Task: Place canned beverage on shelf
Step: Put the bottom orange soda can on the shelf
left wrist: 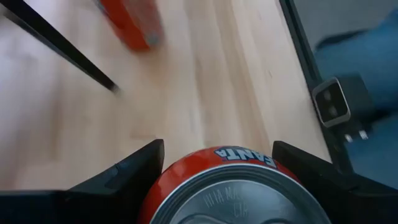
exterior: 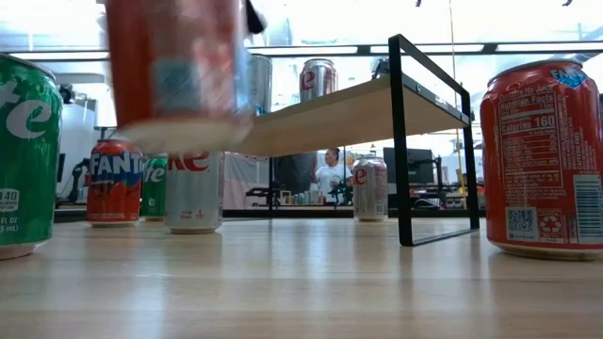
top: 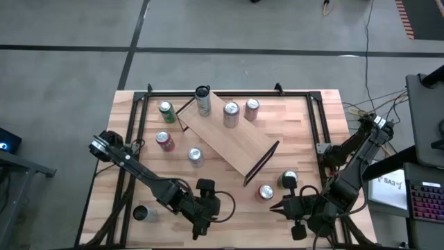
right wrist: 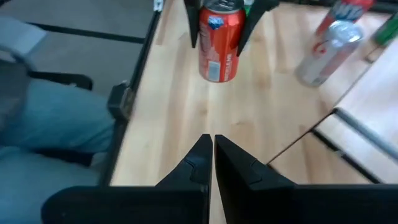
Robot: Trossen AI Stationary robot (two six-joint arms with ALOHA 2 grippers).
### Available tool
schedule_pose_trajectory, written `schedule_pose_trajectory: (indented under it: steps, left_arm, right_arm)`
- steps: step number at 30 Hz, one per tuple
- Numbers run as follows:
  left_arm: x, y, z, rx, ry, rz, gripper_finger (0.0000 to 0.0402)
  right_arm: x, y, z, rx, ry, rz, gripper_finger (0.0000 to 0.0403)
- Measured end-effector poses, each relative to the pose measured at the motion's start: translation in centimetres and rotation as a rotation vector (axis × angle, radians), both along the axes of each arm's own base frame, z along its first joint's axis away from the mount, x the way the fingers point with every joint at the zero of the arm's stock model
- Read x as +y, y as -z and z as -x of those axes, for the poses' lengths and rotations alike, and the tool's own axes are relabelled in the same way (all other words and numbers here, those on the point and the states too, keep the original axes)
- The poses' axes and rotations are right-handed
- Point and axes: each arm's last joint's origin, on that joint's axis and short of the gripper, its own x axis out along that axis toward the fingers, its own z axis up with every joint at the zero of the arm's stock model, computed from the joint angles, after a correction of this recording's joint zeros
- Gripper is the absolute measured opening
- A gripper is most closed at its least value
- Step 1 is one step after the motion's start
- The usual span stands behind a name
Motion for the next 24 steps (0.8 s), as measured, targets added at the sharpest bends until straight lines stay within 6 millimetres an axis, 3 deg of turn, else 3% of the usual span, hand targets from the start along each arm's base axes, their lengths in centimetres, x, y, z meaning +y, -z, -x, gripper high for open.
schedule_pose_trajectory:
  steps: [8, 16, 24]
  left_arm:
    - [0.2, -3.9, -0.6, -0.121, -0.050, -0.140, 0.0269]
    - [1.5, -4.5, 0.0, -0.093, -0.076, -0.377, 0.0269]
    - [2.3, -7.8, -0.2, -0.296, -0.220, -0.212, 0.0269]
  right_arm:
    - [-1.0, 0.2, -1.1, -0.122, 0.112, 0.128, 0.0009]
    - [-1.8, 0.8, -2.5, -0.213, 0.155, 0.259, 0.0009]
    - [-2.1, 0.7, -3.5, -0.277, 0.129, 0.301, 0.0009]
